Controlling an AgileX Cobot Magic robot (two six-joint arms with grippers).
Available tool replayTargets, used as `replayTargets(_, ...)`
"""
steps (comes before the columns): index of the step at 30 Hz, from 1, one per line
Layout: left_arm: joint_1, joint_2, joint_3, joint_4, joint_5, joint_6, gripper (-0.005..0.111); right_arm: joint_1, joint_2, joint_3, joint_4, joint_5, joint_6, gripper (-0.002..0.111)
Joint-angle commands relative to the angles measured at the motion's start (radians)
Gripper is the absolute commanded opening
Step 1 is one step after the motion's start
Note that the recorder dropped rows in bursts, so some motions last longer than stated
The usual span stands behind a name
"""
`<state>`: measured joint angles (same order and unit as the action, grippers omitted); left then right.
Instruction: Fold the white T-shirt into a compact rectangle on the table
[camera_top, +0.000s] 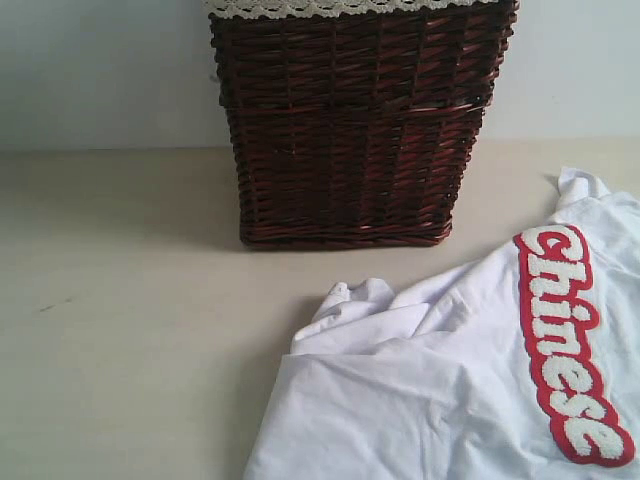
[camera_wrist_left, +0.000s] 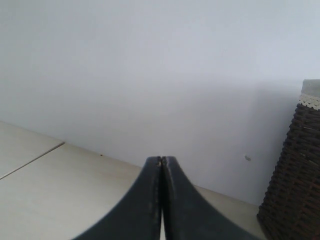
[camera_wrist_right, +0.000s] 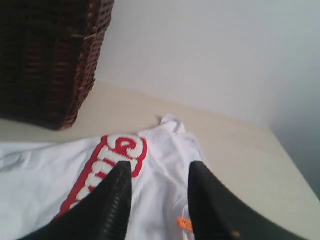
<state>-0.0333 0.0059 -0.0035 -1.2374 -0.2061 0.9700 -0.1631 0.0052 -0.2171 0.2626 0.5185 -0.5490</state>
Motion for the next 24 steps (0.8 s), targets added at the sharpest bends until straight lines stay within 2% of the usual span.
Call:
replayTargets(1,0.003,-0.006,0.004,0.003,0.003,0.001,0.0,0.0,-0.005,0.004,-0.011,0.058,-0.007,0.037)
replayTargets(7,0.003,-0.006,0.004,0.007,0.002,-0.002,0.0,0.0,-0.005,0.004,-0.011,0.056,0.001,0.037)
replayTargets(9,0.003,-0.006,0.004,0.129,-0.059,0.032,0.0,0.0,-0.005,0.004,-0.011,0.056,0.001,0.037)
replayTargets(11,0.003,-0.006,0.004,0.353,-0.235,0.127,0.0,0.0,-0.005,0.004,-0.011,0.056,0.001,0.037)
replayTargets(15,0.003,-0.006,0.004,0.385,-0.528,0.134,0.0,0.0,-0.005,0.004,-0.011,0.056,0.001,0.037)
replayTargets(24,0.003,-0.006,0.004,0.371,-0.731,0.169,0.0,0.0,-0.005,0.004,-0.008,0.056,0.0,0.037)
